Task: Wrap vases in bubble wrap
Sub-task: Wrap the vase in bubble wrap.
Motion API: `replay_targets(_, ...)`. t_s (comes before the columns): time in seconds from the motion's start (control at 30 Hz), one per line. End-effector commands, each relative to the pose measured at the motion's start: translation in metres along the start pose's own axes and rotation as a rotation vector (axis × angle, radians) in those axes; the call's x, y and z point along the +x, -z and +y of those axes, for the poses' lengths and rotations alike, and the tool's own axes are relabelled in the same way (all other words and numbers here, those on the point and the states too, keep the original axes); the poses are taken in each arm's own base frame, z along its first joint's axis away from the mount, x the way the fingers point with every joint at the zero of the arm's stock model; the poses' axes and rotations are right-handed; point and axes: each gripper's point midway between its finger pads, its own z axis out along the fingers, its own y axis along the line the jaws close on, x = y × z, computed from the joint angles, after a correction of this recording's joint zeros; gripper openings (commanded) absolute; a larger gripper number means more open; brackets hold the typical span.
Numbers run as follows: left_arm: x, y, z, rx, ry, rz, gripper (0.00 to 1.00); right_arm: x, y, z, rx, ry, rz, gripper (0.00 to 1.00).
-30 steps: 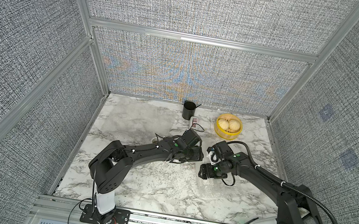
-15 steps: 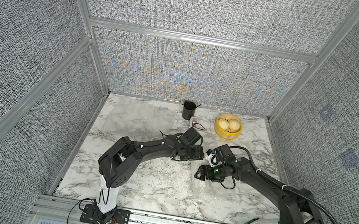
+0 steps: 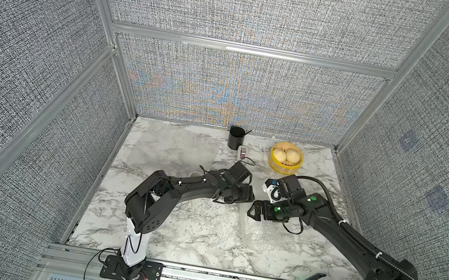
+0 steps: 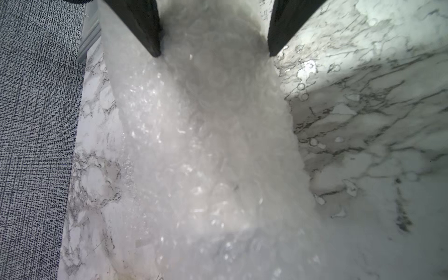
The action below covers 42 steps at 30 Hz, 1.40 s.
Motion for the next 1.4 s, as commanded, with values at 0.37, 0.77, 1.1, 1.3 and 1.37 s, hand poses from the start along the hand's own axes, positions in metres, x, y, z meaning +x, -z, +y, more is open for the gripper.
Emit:
replay_targets(0.37,0.002,-0.001,0.015,-0.065,0.019,0.000,0.68,-0.011,-0.026,0.009,0.110,0.010,-0.010,0.77)
replay_targets(0.77,-0.004,0.003,0.005,-0.038,0.017,-0.017,0.68,0.013,-0.059,-0.008,0.121,-0.029,0.084,0.86)
replay_targets(1.1,-0.016,0.027,-0.015,0.007,-0.003,-0.066,0.77,0.031,-0.072,-0.019,0.078,-0.078,0.124,0.79)
replay_targets(1.3,-0.011,0.029,-0.010,0.003,0.011,-0.052,0.79,0.038,-0.072,-0.022,-0.074,-0.140,0.137,0.78)
replay_targets(1.37,-0.009,0.025,-0.007,0.000,0.018,-0.044,0.79,0.039,-0.072,-0.024,-0.110,-0.156,0.131,0.78)
